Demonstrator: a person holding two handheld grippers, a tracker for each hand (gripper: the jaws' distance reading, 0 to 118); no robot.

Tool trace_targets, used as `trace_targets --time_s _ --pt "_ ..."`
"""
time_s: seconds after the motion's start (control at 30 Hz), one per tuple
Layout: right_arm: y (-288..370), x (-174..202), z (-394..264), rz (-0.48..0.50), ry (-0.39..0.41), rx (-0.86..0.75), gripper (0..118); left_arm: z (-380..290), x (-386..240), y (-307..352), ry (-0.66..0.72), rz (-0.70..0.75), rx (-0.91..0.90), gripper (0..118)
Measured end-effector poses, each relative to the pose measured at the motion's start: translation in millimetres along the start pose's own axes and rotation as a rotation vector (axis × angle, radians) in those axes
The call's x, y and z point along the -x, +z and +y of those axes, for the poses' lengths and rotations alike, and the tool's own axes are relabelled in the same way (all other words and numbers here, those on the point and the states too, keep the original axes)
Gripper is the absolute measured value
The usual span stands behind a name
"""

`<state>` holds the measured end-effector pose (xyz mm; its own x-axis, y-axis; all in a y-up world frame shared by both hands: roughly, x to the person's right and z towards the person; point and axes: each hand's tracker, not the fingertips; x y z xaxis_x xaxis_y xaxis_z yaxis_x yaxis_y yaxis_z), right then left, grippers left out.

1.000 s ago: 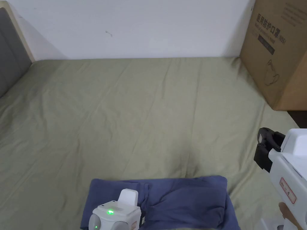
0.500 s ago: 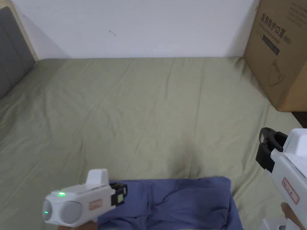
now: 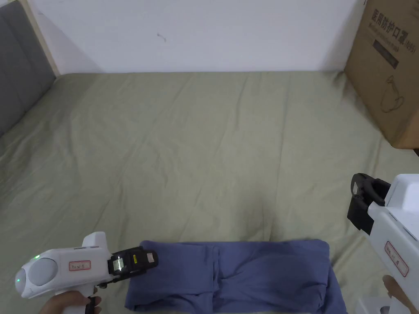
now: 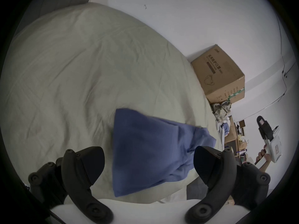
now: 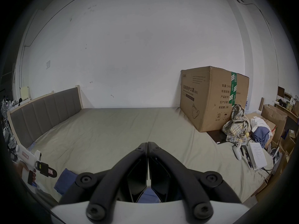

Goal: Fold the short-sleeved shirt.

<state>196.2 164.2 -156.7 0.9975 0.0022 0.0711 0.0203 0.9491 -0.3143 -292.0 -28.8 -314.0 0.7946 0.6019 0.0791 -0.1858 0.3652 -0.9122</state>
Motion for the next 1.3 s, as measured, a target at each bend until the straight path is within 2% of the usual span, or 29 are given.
trace_targets --time_s 0.07,0.13,0.23,0.27,0.3,0.33,0.37,0.4,0.47,0.57,0.6,0.7,0.83,1.0,1.1,1.17,1.3 --pt "-1.1 0.4 -0.5 -0.002 0.005 0.007 0 -6.5 -4.9 -4.3 -0.009 0.024 0.021 105" --pt "-1.6 0.4 -1.1 -0.005 0.015 0.012 0 -9.8 -3.3 -13.1 -0.022 0.054 0.026 88" --pt "-2.5 -1.9 -2.5 -0.015 0.016 0.015 0 -11.3 -1.2 -22.9 -0.017 0.060 0.049 75" --pt "-1.2 -0.6 -0.9 -0.017 0.013 0.019 0 -12.1 -3.1 -23.4 -0.031 0.061 0.041 65" --pt "-0.7 -0.7 -0.5 -0.018 0.010 0.020 0 -11.6 -5.4 -23.1 -0.043 0.055 0.037 42" --pt "-0.4 -1.1 -0.5 -0.019 0.010 0.021 0 -13.7 -11.0 -20.1 -0.048 0.052 0.037 27" --pt "-0.3 -1.5 -0.4 -0.021 0.012 0.022 0 -14.0 -12.9 -20.9 -0.045 0.043 0.044 17" --pt "-1.0 -3.0 -0.8 -0.022 0.014 0.023 0 -14.4 -14.7 -22.0 -0.037 0.031 0.048 14" --pt "-0.7 -4.0 -0.1 -0.022 0.016 0.022 0 -13.7 -18.7 -23.0 -0.025 0.013 0.055 10" --pt "-0.8 -6.2 1.2 -0.020 0.015 0.017 0 -13.7 -28.0 -17.9 -0.065 0.078 0.025 9" --pt "-0.7 -6.3 2.2 -0.019 0.017 0.015 0 -9.1 -7.4 -20.2 -0.082 0.086 0.013 9" --pt "1.1 -4.3 5.6 -0.013 0.019 0.007 0 -12.4 -1.9 -6.6 -0.077 0.081 -0.001 8" --pt "4.0 -1.6 8.4 0.000 0.017 -0.006 0 -1.1 -3.8 53.7 -0.110 0.155 -0.042 7" --pt "6.5 1.0 8.5 0.027 0.014 -0.015 0 -1.0 -10.7 104.4 -0.073 0.225 -0.081 7" --pt "7.8 0.6 7.8 0.040 0.009 -0.020 0 -15.2 -36.6 118.3 -0.058 0.254 -0.118 7" --pt "8.7 0.2 8.5 0.044 0.009 -0.023 0 0.8 -52.6 115.3 -0.060 0.243 -0.125 7" --pt "12.5 -4.5 9.8 0.044 0.005 -0.033 0 12.5 -95.9 88.7 -0.114 0.217 -0.116 7"
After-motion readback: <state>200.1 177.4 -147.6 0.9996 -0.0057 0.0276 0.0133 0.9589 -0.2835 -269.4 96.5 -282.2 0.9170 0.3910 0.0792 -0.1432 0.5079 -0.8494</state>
